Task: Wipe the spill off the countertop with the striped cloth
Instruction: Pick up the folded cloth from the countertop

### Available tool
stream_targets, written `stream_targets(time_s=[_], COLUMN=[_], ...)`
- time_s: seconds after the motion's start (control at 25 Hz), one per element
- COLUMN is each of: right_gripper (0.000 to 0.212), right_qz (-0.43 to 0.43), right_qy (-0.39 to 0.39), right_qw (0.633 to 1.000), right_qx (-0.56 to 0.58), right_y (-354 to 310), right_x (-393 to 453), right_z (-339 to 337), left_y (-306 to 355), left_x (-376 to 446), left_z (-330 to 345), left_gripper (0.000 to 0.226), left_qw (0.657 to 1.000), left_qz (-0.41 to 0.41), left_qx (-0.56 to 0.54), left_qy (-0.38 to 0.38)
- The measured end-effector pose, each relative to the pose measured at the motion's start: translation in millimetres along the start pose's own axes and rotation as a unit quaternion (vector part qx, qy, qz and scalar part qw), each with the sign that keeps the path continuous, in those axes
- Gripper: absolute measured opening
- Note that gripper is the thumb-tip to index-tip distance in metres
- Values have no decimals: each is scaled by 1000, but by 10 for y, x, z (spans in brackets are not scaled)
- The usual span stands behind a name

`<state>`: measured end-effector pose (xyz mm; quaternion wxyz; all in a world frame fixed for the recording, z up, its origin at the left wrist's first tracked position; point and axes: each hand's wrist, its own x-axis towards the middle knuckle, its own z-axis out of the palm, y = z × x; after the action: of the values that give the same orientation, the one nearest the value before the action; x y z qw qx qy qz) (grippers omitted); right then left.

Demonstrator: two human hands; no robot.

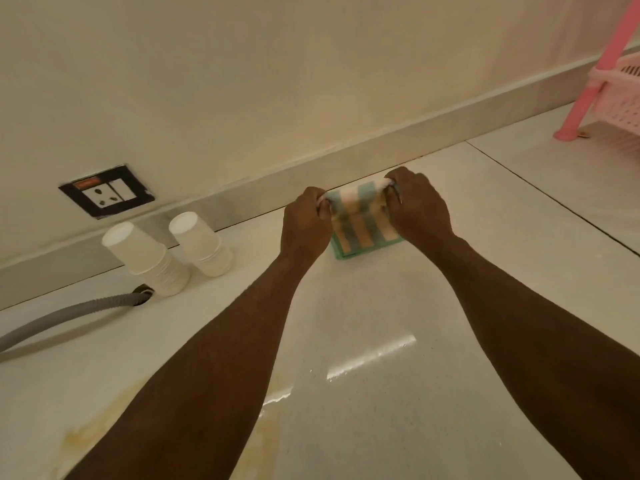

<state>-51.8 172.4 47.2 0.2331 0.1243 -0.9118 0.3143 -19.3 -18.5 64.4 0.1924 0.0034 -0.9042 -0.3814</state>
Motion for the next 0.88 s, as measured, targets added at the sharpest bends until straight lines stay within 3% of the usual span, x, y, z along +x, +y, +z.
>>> stream_targets(time_s=[0.16, 0.32, 0.48, 0.68, 0.88], right_gripper=[20, 21, 20, 24, 21], right_qz=[-53, -118, -157, -161, -167], right_qy=[30, 10, -14, -75, 0], right_qw=[998, 992, 985, 983, 986], right_qx=[-2, 53, 71, -45, -28], right_y=[-569, -1171, -1679, -2238, -2678], right_x=[-9, -172, -332, -348, -313], right_z=[-444, -761, -792, -450, -250], left_y=[219, 279, 155, -105, -287], left_x=[-165, -464, -753, -844, -858], left_z=[-635, -1349, -1993, -2503, -2855], left_gripper=[14, 16, 20, 26, 31], left_qw=[998, 998, 992, 976, 948], left_qz=[26, 14, 50, 5, 67], left_qx=[-5, -26, 105, 210, 284], left_qy=[48, 48, 51, 49, 127])
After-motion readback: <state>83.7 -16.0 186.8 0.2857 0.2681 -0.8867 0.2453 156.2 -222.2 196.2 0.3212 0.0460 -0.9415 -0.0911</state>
